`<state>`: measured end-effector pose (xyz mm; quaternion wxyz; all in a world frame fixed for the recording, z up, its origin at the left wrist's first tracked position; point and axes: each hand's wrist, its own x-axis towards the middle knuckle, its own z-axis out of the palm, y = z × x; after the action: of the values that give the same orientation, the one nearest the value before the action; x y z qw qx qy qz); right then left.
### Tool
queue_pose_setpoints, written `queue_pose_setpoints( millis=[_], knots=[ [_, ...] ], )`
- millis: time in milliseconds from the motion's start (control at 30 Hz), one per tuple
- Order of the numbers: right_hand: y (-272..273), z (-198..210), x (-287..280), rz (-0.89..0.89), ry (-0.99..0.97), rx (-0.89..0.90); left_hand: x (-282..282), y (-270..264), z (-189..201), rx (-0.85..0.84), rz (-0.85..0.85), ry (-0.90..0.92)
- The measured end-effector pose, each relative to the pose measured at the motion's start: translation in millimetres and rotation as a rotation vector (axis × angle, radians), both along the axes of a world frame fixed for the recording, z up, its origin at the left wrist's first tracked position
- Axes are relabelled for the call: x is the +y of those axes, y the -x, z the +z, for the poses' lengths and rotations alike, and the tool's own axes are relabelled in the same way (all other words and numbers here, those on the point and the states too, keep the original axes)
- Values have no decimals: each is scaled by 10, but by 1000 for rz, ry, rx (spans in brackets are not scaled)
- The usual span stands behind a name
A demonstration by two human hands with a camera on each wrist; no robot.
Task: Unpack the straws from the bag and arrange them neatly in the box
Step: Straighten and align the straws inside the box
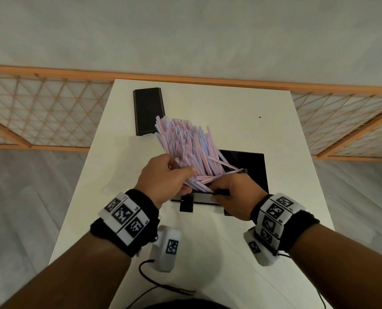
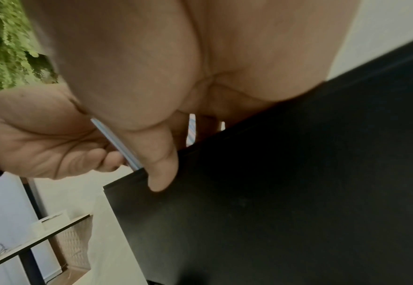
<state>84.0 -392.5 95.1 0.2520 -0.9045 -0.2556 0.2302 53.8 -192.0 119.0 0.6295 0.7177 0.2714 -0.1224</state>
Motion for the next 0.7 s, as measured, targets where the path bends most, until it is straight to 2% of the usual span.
queue_pose_setpoints(
  millis=[100, 200, 300, 367, 400, 467, 567, 633, 700],
  knots=[
    [27, -15, -44, -24, -68, -52, 14, -22, -10, -27, 39, 10],
    [38, -46, -38, 37, 37, 10, 58, 40, 7, 5, 78, 7],
    [36, -90, 31, 124, 157, 11, 6, 114, 76, -4, -60, -79],
    [17, -105, 100, 123, 183, 33, -62, 127, 74, -56, -207, -156],
    [9, -128, 128, 126, 176, 47, -88, 113, 53, -77, -226, -189],
    [-3, -135, 166, 132, 172, 39, -113, 67, -17, -87, -150, -191],
    [-24, -75, 119, 78, 117, -74, -76, 6, -29, -42, 50, -25],
    [-39, -18, 68, 74, 44, -130, -15, -9, -34, -29, 95, 30],
    [-54, -31, 10, 96, 22, -112, 35, 18, -70, -52, -37, -182]
  ],
)
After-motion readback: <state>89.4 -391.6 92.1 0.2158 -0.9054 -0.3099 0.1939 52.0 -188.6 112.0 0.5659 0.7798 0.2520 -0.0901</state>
